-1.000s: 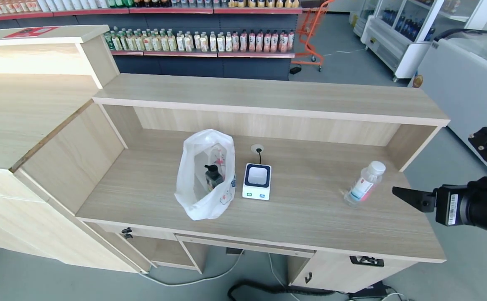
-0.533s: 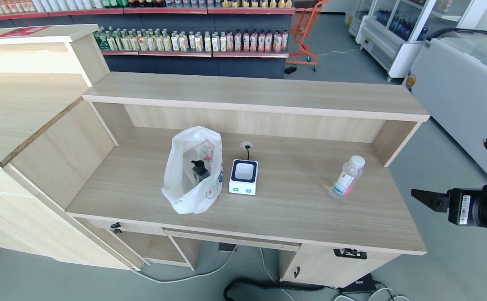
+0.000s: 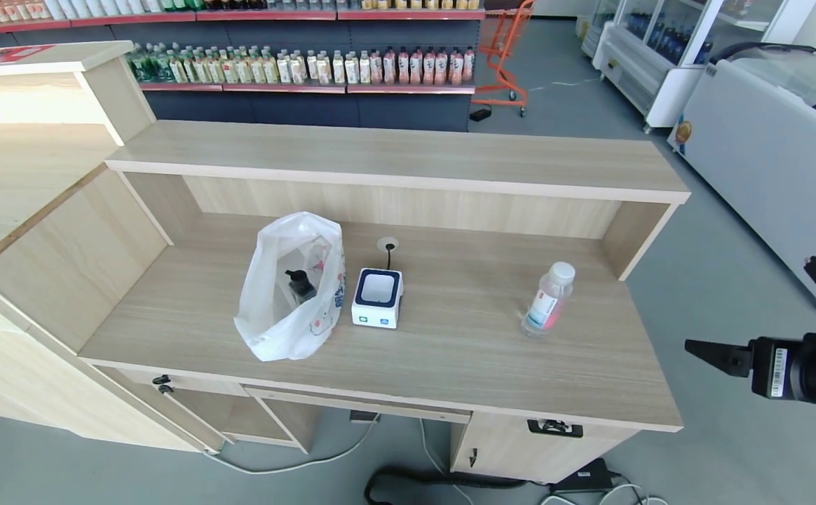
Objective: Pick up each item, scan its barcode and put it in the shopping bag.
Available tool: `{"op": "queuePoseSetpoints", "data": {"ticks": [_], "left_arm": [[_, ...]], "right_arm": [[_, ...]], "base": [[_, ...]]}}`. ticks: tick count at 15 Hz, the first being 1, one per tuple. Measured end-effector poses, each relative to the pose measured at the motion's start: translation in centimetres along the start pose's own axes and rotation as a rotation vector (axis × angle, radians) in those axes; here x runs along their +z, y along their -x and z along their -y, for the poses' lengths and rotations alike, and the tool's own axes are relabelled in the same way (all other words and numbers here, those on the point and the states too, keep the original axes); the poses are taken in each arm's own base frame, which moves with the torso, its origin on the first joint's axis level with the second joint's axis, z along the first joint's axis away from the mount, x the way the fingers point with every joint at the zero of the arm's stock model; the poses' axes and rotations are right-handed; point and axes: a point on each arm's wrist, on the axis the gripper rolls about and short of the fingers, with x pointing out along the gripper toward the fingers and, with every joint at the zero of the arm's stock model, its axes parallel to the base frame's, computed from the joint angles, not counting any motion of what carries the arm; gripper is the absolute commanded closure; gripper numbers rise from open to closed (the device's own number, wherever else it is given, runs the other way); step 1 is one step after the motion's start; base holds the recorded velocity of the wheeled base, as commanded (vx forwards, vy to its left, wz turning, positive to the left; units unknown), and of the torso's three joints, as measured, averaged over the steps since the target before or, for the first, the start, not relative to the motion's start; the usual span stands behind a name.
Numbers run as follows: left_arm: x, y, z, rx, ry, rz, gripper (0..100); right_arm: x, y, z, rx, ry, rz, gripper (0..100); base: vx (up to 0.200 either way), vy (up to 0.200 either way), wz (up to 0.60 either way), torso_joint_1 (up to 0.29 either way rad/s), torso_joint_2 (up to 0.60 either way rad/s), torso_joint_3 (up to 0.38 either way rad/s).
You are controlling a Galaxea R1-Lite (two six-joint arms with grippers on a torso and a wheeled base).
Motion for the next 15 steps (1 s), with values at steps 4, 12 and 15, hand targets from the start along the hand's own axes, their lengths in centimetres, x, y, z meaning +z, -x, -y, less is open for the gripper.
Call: {"op": "queuePoseSetpoints", "data": {"ticks": [4,12,15], "left_arm": [[0.0,0.0,0.0,0.0,0.0,0.0,0],[0.0,0.0,0.0,0.0,0.001,0.0,0],[0.0,0.0,0.0,0.0,0.001,0.0,0]], "right_arm": [[1.1,-3.6,1.3,-0.063,0.125,0.197,0],[-3.3,-10.4,2.0,-0.035,0.163,0.2,0],[-4.0,-13.4,0.7,0.024,0.174,0.24,0]], "base": [[0.0,0.0,0.0,0.0,0.0,0.0],[0.0,0.0,0.0,0.0,0.0,0.0],[0.0,0.0,0.0,0.0,0.0,0.0]]}}
